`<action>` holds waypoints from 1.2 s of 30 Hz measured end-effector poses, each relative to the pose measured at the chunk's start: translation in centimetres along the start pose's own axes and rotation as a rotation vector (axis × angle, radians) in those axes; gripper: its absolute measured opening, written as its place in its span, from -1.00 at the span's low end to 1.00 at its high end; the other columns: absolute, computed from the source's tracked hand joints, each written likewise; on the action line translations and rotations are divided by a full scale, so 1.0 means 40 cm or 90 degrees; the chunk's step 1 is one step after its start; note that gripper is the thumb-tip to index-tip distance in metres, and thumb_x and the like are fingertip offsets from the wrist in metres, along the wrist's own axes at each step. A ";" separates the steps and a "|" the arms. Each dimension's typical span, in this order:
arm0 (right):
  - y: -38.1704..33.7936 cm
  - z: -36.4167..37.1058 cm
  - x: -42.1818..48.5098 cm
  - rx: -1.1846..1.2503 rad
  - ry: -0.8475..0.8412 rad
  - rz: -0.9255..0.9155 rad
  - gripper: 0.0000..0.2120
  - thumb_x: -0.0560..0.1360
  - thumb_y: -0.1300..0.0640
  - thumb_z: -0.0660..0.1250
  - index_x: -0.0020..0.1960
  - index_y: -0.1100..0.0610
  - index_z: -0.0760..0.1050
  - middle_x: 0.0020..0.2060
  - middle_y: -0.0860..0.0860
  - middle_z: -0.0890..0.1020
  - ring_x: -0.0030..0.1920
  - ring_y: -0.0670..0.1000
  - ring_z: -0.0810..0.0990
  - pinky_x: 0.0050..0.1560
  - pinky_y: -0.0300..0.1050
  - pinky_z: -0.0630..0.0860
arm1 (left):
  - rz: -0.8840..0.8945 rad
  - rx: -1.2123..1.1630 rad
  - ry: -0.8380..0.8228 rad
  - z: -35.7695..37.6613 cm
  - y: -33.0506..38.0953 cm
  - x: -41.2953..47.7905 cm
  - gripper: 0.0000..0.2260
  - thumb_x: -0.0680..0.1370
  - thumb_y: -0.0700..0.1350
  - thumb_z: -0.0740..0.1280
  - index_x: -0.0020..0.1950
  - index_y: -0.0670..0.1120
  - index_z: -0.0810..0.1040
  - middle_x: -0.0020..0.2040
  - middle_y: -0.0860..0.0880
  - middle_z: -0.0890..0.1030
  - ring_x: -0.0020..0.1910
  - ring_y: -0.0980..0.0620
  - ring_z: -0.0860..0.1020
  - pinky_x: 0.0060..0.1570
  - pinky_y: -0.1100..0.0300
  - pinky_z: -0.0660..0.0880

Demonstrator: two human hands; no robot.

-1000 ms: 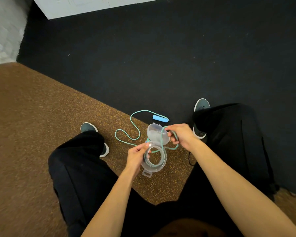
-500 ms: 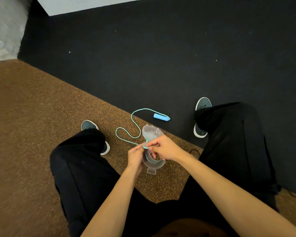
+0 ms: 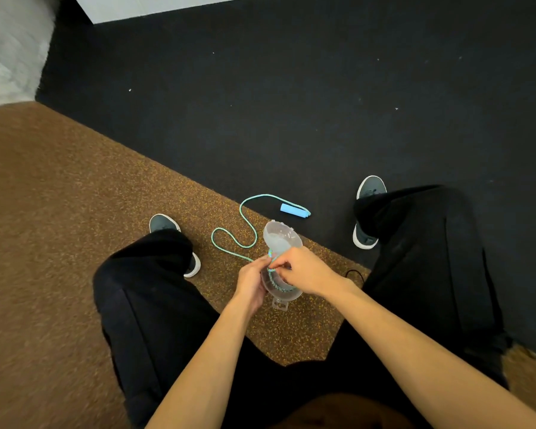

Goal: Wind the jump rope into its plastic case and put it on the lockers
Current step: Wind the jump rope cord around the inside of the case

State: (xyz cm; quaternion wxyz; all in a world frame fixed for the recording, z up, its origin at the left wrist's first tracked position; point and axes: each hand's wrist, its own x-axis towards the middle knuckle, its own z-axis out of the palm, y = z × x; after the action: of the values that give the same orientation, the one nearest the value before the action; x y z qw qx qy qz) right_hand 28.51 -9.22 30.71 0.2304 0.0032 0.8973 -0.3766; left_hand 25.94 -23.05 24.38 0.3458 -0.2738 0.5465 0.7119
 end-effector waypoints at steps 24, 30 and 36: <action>0.014 0.023 -0.030 0.139 -0.077 0.061 -0.65 0.56 0.28 0.25 0.27 0.01 0.58 -0.37 0.09 0.63 -0.57 -0.12 0.52 -0.38 -0.16 0.59 | 0.033 -0.088 -0.010 0.009 0.013 -0.015 -0.71 0.60 -0.36 0.05 0.19 -0.25 0.50 -0.07 -0.17 0.62 -0.21 -0.02 0.60 -0.24 0.15 0.59; 0.011 0.017 -0.025 0.175 -0.077 0.062 -0.69 0.56 0.25 0.27 0.22 0.01 0.61 -0.32 0.17 0.69 -0.49 -0.03 0.60 -0.36 -0.21 0.58 | 0.038 -0.106 0.012 0.004 0.030 -0.025 -0.74 0.61 -0.35 0.05 0.09 -0.23 0.53 -0.01 -0.22 0.60 -0.20 -0.06 0.50 -0.10 0.04 0.47; 0.010 -0.002 -0.012 0.229 -0.070 0.096 -0.75 0.55 0.21 0.34 0.19 0.04 0.62 -0.32 0.15 0.69 -0.47 -0.01 0.62 -0.39 -0.21 0.57 | 0.042 -0.153 0.002 0.008 0.061 -0.026 -0.73 0.62 -0.34 0.03 0.16 -0.25 0.50 -0.08 -0.17 0.58 -0.24 -0.03 0.51 -0.23 0.13 0.53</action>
State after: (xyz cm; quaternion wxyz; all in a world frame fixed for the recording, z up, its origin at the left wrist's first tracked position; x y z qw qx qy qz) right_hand 28.96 -8.79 30.69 0.3022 0.0906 0.7989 -0.5120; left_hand 24.65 -23.36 26.71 0.2857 -0.2966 0.4663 0.7829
